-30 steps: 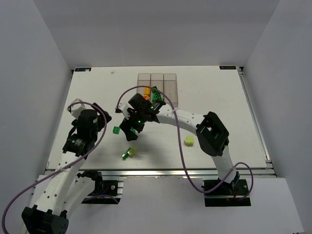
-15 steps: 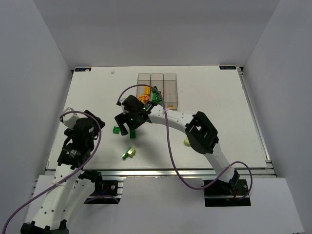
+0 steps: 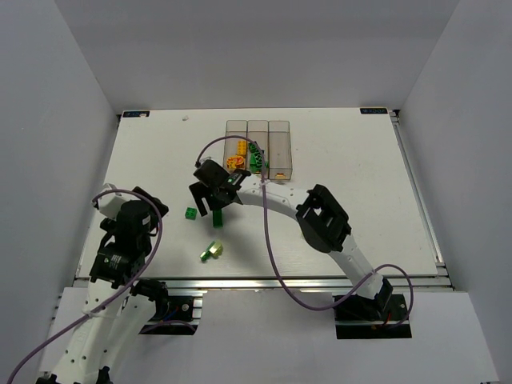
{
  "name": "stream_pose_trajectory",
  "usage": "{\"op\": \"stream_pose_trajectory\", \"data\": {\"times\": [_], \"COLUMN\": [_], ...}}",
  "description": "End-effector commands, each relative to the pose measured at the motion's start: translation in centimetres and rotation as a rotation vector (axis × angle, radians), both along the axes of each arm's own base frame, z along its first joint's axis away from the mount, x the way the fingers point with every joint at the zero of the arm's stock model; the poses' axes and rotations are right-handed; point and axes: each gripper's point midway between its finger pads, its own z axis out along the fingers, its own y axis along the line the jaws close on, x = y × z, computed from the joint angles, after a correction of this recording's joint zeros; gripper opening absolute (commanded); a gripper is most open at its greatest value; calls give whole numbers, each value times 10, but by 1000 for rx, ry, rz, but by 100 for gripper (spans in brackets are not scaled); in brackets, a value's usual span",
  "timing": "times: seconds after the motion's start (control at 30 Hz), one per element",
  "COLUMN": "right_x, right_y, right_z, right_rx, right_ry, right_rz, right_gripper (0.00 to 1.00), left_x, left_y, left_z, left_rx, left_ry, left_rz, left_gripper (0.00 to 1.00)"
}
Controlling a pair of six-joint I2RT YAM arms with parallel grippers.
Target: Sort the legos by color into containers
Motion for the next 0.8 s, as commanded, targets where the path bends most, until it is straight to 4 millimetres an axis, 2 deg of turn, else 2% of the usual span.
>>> {"op": "stream_pose_trajectory", "data": {"times": [0.0, 0.27, 0.6, 0.77], "right_x": [12, 16, 6, -3], "right_y": [11, 4, -22, -24], "right_z": [5, -10, -22, -25], "right_rx": [23, -17, -94, -100], "right_ry": [-35, -36, -23, -2], "right_rz": [-61, -111, -134, -120], "right_gripper": [88, 85, 77, 75], "left_x": [-8, -13, -11, -10], "left_y": [8, 13, 13, 12], "left_z": [0, 2, -5, -9], "left_rx": [7, 7, -1, -15], "left_ry": [1, -9, -6, -10], "left_rz": [35, 63, 75, 83], "left_gripper": [98, 98, 98, 98]}}
